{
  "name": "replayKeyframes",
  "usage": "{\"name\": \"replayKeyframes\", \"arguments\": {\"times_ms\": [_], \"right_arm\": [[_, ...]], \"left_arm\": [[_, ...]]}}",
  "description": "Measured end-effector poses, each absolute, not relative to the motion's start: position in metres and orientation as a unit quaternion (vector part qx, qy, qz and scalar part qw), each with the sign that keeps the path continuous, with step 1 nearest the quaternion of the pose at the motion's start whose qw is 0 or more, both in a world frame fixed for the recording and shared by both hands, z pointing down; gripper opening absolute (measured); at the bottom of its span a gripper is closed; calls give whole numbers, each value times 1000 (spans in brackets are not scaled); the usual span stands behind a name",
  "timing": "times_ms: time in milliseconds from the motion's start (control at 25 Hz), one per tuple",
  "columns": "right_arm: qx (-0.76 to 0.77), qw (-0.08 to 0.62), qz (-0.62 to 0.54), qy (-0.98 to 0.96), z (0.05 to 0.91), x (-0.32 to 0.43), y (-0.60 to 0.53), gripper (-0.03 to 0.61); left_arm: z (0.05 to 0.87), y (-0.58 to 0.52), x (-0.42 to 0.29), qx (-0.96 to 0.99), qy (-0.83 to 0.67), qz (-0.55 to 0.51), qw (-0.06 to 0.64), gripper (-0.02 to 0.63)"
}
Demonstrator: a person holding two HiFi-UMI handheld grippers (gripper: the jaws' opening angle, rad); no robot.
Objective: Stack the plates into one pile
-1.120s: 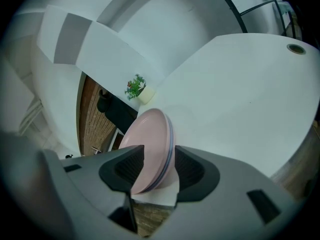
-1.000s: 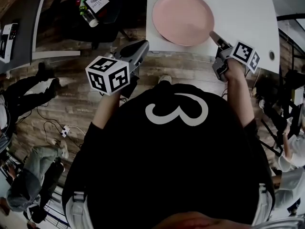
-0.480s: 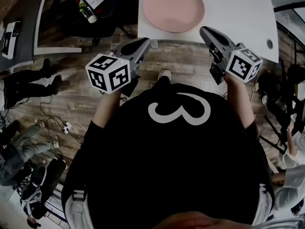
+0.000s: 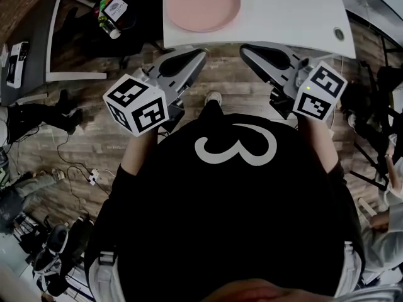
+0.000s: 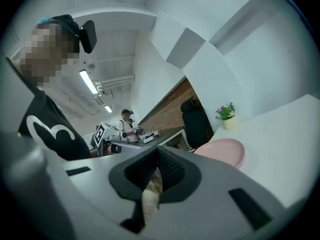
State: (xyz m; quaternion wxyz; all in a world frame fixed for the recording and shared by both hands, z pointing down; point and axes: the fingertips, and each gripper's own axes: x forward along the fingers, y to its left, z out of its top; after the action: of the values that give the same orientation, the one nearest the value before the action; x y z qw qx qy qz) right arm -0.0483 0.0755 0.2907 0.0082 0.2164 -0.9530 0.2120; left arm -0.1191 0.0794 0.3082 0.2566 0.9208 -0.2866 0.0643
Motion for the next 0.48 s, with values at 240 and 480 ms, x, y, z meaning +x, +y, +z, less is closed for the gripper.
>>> {"name": "replayKeyframes", "arguments": {"times_ms": [240, 480], "right_arm": [[224, -12, 209, -952, 283, -23, 114, 23], [227, -17, 208, -951, 281, -12, 147, 23]], "left_arm": [[294, 123, -85, 936, -266, 73, 217, 17], [294, 158, -62, 940, -254, 77, 214, 17]]}}
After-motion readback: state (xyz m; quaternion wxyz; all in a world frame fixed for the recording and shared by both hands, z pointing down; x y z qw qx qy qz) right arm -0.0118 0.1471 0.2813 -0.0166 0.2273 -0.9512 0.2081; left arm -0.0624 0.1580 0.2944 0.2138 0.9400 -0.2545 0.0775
